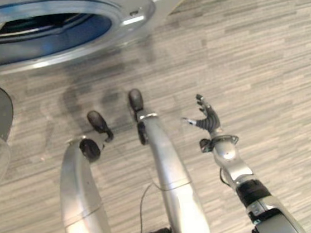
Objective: Grab the laundry basket,head to the washer,open it,put in the laundry and shut it.
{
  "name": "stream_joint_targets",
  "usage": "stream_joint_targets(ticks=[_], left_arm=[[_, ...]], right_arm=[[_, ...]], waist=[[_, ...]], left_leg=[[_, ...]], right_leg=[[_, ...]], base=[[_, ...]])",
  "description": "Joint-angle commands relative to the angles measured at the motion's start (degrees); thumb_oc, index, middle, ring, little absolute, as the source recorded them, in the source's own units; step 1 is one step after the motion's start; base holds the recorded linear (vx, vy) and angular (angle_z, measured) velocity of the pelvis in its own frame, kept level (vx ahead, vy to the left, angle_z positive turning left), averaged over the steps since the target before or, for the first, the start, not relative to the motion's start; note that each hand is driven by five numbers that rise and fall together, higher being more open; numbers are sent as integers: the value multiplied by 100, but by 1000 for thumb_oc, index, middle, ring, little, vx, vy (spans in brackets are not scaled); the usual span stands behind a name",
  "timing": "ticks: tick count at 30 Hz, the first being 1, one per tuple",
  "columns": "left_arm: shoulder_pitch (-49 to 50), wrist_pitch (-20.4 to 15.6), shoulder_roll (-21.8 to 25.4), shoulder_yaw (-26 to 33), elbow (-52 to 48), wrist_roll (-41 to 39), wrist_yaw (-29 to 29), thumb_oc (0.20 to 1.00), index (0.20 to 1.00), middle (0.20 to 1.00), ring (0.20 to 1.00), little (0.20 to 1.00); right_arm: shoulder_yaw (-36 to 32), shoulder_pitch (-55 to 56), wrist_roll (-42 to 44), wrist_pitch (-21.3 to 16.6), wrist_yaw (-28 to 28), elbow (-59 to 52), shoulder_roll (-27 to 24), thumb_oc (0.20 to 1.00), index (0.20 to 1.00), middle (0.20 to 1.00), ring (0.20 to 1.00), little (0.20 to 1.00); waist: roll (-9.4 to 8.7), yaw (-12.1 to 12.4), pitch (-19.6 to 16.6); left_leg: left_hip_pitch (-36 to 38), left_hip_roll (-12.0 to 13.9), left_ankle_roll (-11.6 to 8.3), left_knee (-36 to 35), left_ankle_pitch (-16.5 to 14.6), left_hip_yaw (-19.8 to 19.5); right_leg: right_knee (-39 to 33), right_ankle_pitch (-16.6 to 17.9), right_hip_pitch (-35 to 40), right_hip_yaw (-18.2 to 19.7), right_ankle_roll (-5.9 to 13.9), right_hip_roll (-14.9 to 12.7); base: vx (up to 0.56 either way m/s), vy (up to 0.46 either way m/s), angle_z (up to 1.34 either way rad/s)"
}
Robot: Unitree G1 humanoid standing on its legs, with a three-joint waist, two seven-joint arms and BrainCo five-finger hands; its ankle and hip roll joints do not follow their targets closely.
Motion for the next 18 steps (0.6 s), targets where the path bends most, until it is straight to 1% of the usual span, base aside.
stream_joint_targets(ticks=[1,4,6,7,8,9,10,11,12,14,15,16,17,18], left_arm=[[-393,-204,226,-85,557,100,-433,1000,1000,1000,1000,1000],[-2,-204,99,-14,674,139,-871,1000,1000,1000,1000,1000],[350,-201,-33,137,657,141,-1035,1000,1000,1000,1000,1000],[616,-227,-171,252,633,121,-1114,1000,1000,1000,1000,1000],[647,-224,-172,274,619,128,-1112,1000,1000,1000,1000,1000],[1190,-259,-329,501,492,155,-1213,1000,1000,1000,1000,1000],[1484,-279,-448,651,403,95,-1266,1000,1000,1000,1000,1000],[2479,-332,-730,1154,-17,-71,-1359,1000,1000,1000,1000,1000],[2510,-325,-729,1174,-37,-65,-1358,1000,1000,1000,1000,1000],[3356,-371,-1055,1609,-409,-226,-1453,1000,1000,1000,1000,1000],[4087,-415,-1322,1874,-736,-298,-1583,1000,1000,1000,1000,1000],[4122,-403,-1320,1894,-764,-290,-1583,1000,1000,1000,1000,1000],[4679,-472,-1575,2122,-972,-462,-1718,1000,1000,1000,1000,1000],[5456,-489,-1826,2283,-1313,-531,-1857,1000,1000,1000,1000,1000]], right_arm=[[173,448,230,-173,77,-104,-145,1000,1000,1000,1000,1000],[219,453,154,-100,134,-27,-153,1000,1000,1000,1000,1000],[239,496,110,-83,137,45,-105,1000,1000,1000,1000,1000],[256,501,91,-74,134,119,-58,1000,1000,1000,1000,1000],[264,511,91,-79,133,124,-68,1000,1000,1000,1000,1000],[281,543,16,-43,122,281,29,1000,1000,1000,1000,1000],[307,547,6,-44,111,347,64,1000,1000,1000,1000,1000],[301,531,-95,39,34,519,203,1000,1000,1000,1000,1000],[312,538,-95,36,32,521,195,1000,1000,1000,1000,1000],[297,512,-214,154,-45,670,276,1000,1000,1000,1000,1000],[264,477,-298,288,-78,861,341,1000,1000,1000,1000,1000],[278,485,-298,286,-79,861,334,1000,1000,1000,1000,1000],[232,468,-325,355,-99,957,413,1000,1000,1000,1000,1000],[172,554,-424,473,-82,1086,462,1000,1000,1000,1000,1000]], waist=[[397,-201,-848],[410,-154,-873],[411,-128,-899],[404,-102,-908],[413,-111,-914],[389,-68,-945],[391,-59,-965],[355,45,-1020],[357,34,-1015],[342,130,-1023],[319,224,-1032],[313,212,-1013],[313,315,-1061],[294,382,-1073]], left_leg=[[-184,91,-6,-55,-104,-559],[-124,78,-23,-55,-85,-596],[-29,58,-42,-111,-73,-614],[39,43,-64,-177,-57,-617],[52,39,-65,-187,-53,-617],[252,-4,-119,-353,-9,-616],[398,-35,-137,-496,27,-596],[890,-112,-219,-1005,150,-566],[922,-117,-219,-1030,160,-562],[1410,-191,-296,-1547,304,-546],[1829,-249,-348,-1986,414,-525],[1888,-256,-348,-2028,431,-518],[2251,-293,-422,-2407,554,-504],[2806,-365,-454,-2896,671,-487]], right_leg=[[-421,-386,261,176,526,-198],[-398,-426,314,114,499,-203],[-415,-459,391,89,476,-229],[-432,-480,439,72,460,-244],[-438,-481,451,71,459,-248],[-533,-487,643,48,447,-287],[-618,-479,775,35,445,-305],[-983,-434,1205,-28,457,-370],[-1003,-427,1234,-27,458,-372],[-1388,-340,1688,-75,490,-416],[-1708,-254,2066,-102,524,-435],[-1737,-243,2117,-99,525,-439],[-1997,-181,2450,-154,566,-461],[-2363,-112,2969,-177,576,-484]], base=[[36,-31,0],[34,-39,0],[38,-44,5],[26,-35,5],[22,-71,7],[-1,-64,17],[-11,-119,44],[-21,-70,51],[-26,-72,43],[-38,-41,23],[-39,-33,26],[-29,-41,23],[15,-10,31],[17,-10,33]])
